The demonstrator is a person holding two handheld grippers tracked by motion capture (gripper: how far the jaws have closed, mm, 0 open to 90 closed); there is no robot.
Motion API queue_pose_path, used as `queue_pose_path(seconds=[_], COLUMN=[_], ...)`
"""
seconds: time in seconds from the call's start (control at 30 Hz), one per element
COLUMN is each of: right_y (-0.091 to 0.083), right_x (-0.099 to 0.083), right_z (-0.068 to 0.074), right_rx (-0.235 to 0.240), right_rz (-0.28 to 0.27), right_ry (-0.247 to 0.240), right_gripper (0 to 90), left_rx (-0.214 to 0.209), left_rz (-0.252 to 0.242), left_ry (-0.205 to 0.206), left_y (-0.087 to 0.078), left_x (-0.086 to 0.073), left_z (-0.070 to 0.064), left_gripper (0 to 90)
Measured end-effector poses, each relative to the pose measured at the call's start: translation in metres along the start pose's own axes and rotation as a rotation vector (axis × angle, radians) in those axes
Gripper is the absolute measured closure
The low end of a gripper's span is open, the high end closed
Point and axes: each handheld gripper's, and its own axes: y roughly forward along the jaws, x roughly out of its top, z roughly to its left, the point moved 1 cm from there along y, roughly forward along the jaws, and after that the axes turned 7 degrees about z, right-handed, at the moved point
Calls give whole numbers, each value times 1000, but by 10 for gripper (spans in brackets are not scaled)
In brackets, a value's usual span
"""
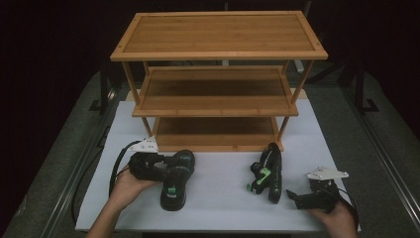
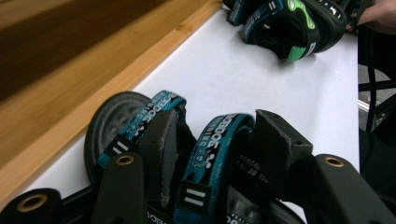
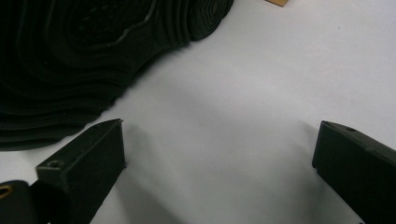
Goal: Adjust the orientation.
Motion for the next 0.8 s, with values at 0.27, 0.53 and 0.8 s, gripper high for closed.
queue_pose_path(seconds=[0.27, 0.53, 0.8], right_y=[0, 0, 0], right_x=[0, 0, 0], right_z=[0, 0, 0], right_rx=[-1, -1, 0], right_rz=[0, 0, -1], right_ry=[-2, -2, -1], right_gripper=[18, 18, 18], left_rx=[-55, -37, -82], left_rz=[1, -15, -39], left_ry=[35, 67, 115], left_y=[6, 2, 11], left_x=[-4, -1, 18], left_z=[5, 0, -8], left_gripper=[641, 696, 696])
